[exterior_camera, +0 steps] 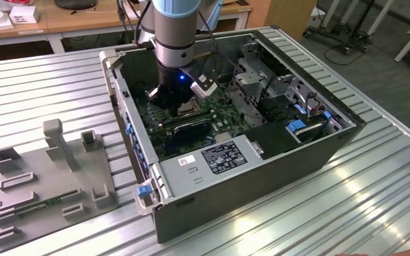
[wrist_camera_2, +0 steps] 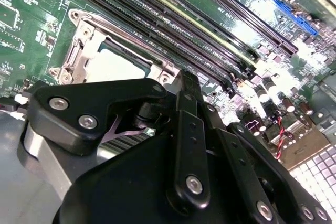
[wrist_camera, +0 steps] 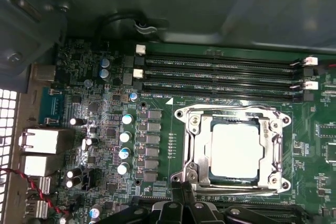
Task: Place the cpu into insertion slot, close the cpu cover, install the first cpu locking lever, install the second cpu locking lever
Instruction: 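Install the second cpu locking lever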
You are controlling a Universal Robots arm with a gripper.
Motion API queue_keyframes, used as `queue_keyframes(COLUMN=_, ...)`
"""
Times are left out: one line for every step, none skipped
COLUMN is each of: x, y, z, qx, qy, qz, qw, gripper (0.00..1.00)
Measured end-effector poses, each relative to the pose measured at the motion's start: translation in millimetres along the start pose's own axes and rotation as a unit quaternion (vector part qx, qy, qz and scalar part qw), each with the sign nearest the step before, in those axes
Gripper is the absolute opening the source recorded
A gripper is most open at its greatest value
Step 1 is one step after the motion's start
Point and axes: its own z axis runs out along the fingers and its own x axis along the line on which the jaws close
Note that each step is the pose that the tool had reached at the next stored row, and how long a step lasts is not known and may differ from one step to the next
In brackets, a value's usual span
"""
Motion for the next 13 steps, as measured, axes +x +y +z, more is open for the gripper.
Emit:
queue_keyframes(x=0.0, y=0.0, z=-0.5, qx=0.0000, qy=0.0000, qz=0.000, qw=1.00000, gripper=0.10)
queue_keyframes(x=-0.1, y=0.1, z=-0.5, qx=-0.0001, qy=-0.0001, qz=0.000, qw=1.00000, gripper=0.10)
queue_keyframes(x=0.0, y=0.1, z=-0.7, qx=0.0000, qy=0.0000, qz=0.000, qw=1.00000, gripper=0.10)
queue_keyframes(x=0.0, y=0.1, z=-0.9, qx=0.0000, qy=0.0000, qz=0.000, qw=1.00000, gripper=0.10)
queue_keyframes(x=0.0, y=0.1, z=-0.9, qx=0.0000, qy=0.0000, qz=0.000, qw=1.00000, gripper=0.10)
queue_keyframes(x=0.0, y=0.1, z=-1.0, qx=0.0000, qy=0.0000, qz=0.000, qw=1.00000, gripper=0.10)
queue_keyframes(x=0.0, y=0.1, z=-1.0, qx=0.0000, qy=0.0000, qz=0.000, qw=1.00000, gripper=0.10)
queue_keyframes(x=-0.1, y=0.1, z=-1.0, qx=0.0000, qy=0.0000, qz=0.000, qw=1.00000, gripper=0.10)
queue_keyframes(x=-0.2, y=0.0, z=-1.1, qx=0.0000, qy=0.0001, qz=0.000, qw=1.00000, gripper=0.10)
queue_keyframes(x=-0.6, y=0.0, z=-1.1, qx=0.0001, qy=0.0001, qz=0.000, qw=1.00000, gripper=0.10)
queue_keyframes(x=-1.0, y=0.0, z=-1.1, qx=0.0001, qy=0.0001, qz=0.000, qw=1.00000, gripper=0.10)
queue_keyframes(x=-1.5, y=0.0, z=-1.0, qx=0.0001, qy=0.0001, qz=0.000, qw=1.00000, gripper=0.10)
queue_keyframes(x=-2.2, y=0.1, z=-1.0, qx=0.0000, qy=0.0000, qz=0.000, qw=1.00000, gripper=0.10)
